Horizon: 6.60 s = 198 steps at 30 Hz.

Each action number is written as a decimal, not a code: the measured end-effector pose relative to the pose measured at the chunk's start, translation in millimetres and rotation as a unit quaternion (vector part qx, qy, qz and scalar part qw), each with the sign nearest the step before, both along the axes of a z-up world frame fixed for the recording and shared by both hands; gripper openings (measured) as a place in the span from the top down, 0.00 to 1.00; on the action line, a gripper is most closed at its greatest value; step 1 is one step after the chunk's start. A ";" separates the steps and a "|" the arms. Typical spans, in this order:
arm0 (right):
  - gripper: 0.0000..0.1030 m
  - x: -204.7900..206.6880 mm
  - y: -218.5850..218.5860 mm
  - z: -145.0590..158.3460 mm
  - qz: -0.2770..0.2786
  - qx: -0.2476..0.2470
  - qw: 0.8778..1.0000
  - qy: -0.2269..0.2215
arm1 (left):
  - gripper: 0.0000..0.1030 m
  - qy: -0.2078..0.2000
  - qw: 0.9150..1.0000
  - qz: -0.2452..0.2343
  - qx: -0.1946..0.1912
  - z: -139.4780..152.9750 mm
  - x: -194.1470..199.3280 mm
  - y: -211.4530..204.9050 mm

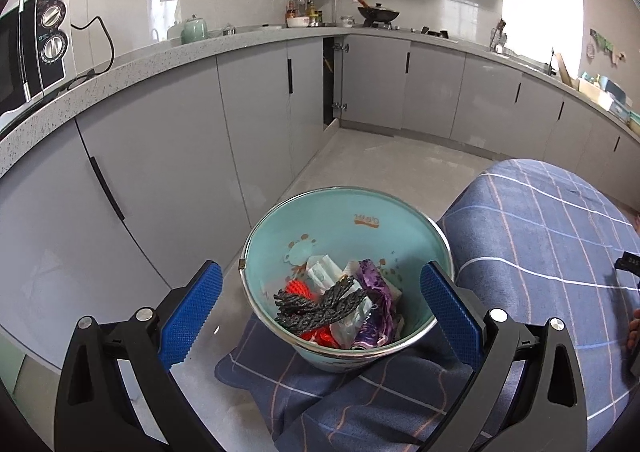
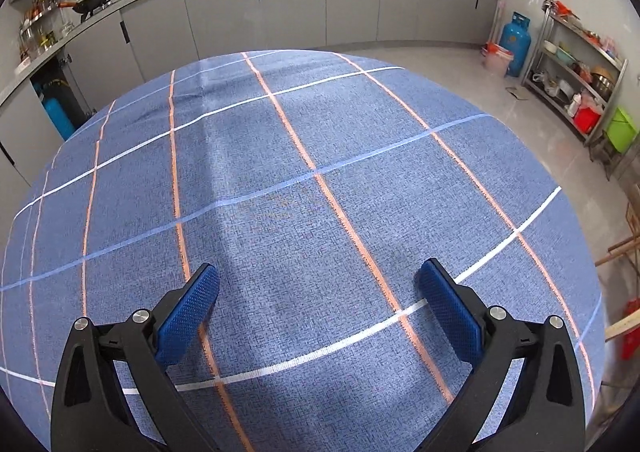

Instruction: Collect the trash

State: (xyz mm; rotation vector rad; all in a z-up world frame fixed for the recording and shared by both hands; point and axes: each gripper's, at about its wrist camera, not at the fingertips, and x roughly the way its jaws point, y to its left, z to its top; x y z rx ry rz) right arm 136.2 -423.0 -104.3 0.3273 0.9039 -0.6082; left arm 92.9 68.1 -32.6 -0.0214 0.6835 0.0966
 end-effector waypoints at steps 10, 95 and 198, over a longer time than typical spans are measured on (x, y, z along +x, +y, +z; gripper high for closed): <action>0.04 3.7 -2.5 -2.2 0.000 0.000 1.000 0.000 | 0.06 -0.006 1.000 0.009 -0.002 2.8 -0.6 4.9; 0.04 4.6 -3.4 -3.8 -0.001 0.000 1.000 -0.001 | 0.05 -0.103 0.989 0.092 -0.043 76.6 0.5 105.2; 0.04 5.7 -3.1 -5.5 -0.001 0.000 1.000 -0.001 | 0.06 -0.126 0.991 0.041 -0.020 61.9 14.5 100.2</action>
